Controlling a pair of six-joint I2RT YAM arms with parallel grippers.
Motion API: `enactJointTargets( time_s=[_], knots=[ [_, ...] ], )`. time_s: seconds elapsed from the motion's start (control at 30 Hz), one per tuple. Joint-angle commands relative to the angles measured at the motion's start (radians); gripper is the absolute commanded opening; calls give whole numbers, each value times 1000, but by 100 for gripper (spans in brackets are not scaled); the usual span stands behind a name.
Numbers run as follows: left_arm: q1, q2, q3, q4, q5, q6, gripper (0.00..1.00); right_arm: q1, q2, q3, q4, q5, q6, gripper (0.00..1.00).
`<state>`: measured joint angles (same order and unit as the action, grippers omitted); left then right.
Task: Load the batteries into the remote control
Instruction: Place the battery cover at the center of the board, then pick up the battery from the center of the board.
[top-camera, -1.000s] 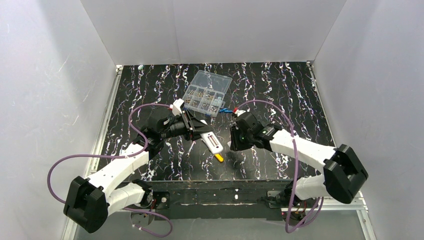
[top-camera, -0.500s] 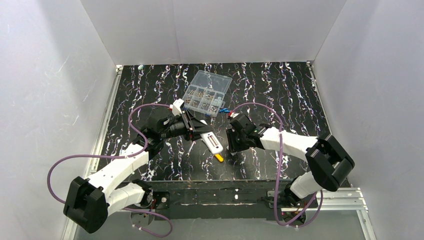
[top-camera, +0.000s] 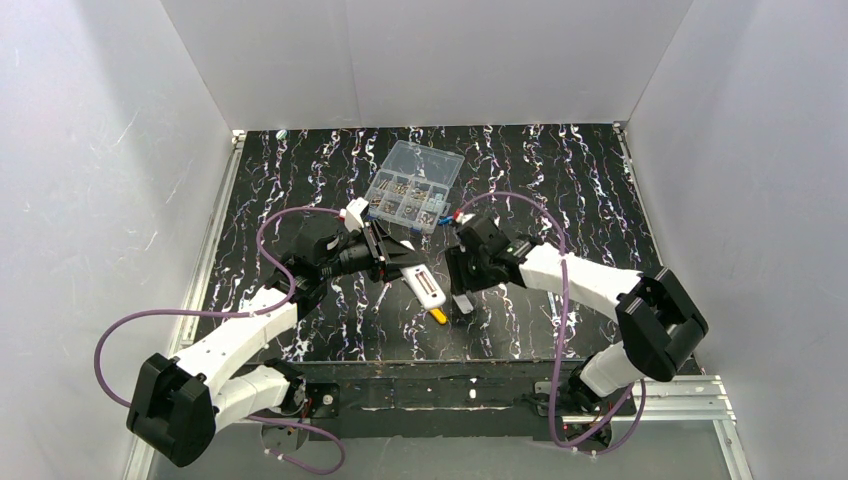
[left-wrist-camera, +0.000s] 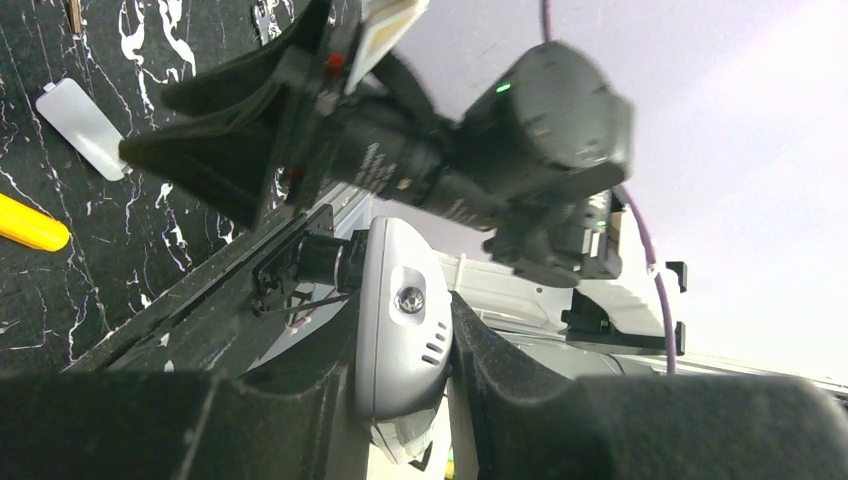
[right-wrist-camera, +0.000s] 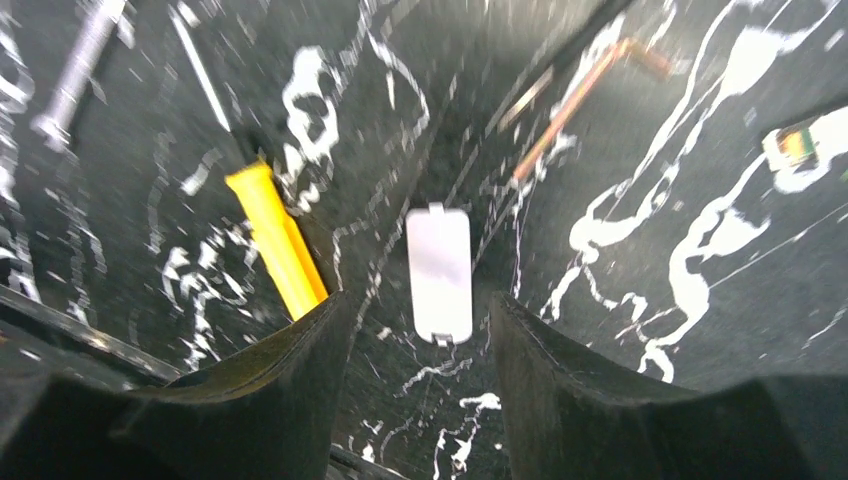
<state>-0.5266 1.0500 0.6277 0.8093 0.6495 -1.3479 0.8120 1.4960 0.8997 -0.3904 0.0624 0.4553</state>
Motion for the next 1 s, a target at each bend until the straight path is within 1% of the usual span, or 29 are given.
enactJointTargets(
  time_s=[0.0, 0.13, 0.27, 0.33, 0.4, 0.47, 0.53, 0.63, 0.73, 0.83, 0.97],
  knots=[
    [-4, -31, 18, 22, 57, 15, 0, -62, -10, 163, -39, 3, -79, 60],
    [-4, -35, 29, 5, 65, 19, 0, -142, 50, 291, -60, -16, -158, 58],
    [-4, -54, 45, -41, 71, 42, 0, -203, 156, 431, -88, -42, -230, 56],
    [-4, -60, 54, -63, 77, 52, 0, -213, 215, 493, -99, -34, -307, 56],
    [-4, -67, 64, -87, 81, 61, 0, -218, 271, 537, -107, -88, -432, 56],
    [-4, -76, 76, -116, 86, 72, 0, -225, 321, 556, -112, -177, -583, 57],
    [-4, -86, 88, -149, 88, 89, 0, -238, 346, 556, -107, -227, -688, 58],
    [-4, -101, 106, -203, 91, 119, 0, -293, 350, 523, -47, -322, -770, 59],
    [-4, -109, 117, -232, 95, 136, 0, -362, 337, 491, 15, -462, -809, 60],
    [-4, -110, 116, -236, 97, 140, 0, -376, 348, 504, 33, -456, -874, 61],
    [-4, -106, 116, -228, 96, 136, 0, -376, 400, 569, -24, -466, -966, 64]
  ],
)
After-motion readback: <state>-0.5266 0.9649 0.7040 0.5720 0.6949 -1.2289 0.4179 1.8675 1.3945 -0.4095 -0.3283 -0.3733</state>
